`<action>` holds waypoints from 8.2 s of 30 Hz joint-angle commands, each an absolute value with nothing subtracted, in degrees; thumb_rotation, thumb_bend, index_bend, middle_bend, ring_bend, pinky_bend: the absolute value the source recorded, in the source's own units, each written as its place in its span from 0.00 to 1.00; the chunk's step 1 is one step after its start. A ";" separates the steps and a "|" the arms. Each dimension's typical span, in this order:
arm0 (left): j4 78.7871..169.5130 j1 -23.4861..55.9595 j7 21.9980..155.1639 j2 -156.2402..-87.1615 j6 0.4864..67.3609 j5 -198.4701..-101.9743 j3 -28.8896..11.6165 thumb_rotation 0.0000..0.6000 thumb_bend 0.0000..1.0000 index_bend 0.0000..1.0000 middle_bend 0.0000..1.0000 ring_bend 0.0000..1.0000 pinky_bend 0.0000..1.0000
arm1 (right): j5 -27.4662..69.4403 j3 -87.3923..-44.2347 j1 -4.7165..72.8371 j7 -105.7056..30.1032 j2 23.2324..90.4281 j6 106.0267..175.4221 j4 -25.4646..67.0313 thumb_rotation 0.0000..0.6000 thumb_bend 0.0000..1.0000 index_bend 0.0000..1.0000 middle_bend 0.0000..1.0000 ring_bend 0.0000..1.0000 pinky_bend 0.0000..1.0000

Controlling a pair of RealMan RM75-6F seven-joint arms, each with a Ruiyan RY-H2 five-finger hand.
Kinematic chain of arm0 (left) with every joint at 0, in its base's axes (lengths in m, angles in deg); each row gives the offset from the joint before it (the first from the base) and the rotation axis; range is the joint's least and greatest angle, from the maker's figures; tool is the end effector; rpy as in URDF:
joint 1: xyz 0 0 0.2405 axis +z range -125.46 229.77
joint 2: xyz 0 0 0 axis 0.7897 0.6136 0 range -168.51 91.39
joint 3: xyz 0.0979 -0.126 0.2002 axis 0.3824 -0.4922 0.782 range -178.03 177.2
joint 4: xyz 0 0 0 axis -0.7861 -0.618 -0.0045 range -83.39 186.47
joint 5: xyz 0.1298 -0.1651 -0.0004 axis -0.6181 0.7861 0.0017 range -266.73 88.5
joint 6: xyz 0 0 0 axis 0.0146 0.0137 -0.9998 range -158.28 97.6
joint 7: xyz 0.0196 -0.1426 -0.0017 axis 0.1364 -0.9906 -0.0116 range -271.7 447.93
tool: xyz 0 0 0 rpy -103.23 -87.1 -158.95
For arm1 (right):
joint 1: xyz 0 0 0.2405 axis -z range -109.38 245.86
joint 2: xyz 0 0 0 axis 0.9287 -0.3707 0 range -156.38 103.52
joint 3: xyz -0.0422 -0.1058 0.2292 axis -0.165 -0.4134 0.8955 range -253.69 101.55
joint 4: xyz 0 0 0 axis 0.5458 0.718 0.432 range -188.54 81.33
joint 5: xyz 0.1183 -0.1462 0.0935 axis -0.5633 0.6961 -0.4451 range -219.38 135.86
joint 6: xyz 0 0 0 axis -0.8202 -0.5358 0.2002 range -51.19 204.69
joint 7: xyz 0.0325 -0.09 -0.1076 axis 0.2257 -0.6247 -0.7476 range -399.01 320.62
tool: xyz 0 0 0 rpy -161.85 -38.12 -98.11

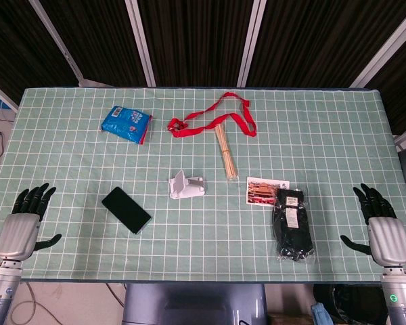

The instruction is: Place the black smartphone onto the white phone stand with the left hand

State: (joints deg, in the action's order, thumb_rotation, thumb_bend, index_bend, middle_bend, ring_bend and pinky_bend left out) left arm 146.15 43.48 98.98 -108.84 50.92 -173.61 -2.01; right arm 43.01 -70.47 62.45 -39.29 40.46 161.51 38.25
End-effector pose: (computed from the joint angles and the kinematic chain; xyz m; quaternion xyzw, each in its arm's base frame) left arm -0.2873 0.1936 0.1104 -0.6328 -0.3842 -0.3653 0.5644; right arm -0.3044 -0.1956 0.1516 0.5753 -0.3879 0.4154 0.5883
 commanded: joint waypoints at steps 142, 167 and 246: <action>151.98 6.84 120.77 -116.85 29.16 -145.06 -7.62 1.00 0.55 0.61 0.67 0.15 0.00 | 37.25 -68.98 61.62 -30.97 38.69 156.57 41.59 1.00 0.11 0.00 0.00 0.00 0.15; 153.37 2.94 109.76 -132.33 34.30 -118.21 -24.60 1.00 0.53 0.59 0.66 0.15 0.00 | 36.42 -68.87 61.49 -29.90 38.21 155.58 42.19 1.00 0.11 0.00 0.00 0.00 0.15; 143.75 5.36 87.21 -132.56 20.86 -125.96 -22.59 1.00 0.42 0.41 0.48 0.11 0.00 | 36.30 -69.09 61.59 -28.59 37.79 155.04 42.84 1.00 0.11 0.00 0.00 0.00 0.15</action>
State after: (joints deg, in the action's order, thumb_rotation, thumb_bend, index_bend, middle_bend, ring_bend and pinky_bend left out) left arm 143.76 5.35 87.23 -132.57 20.85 -125.94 -22.61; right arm 36.30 -69.09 61.59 -28.59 37.80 155.04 42.83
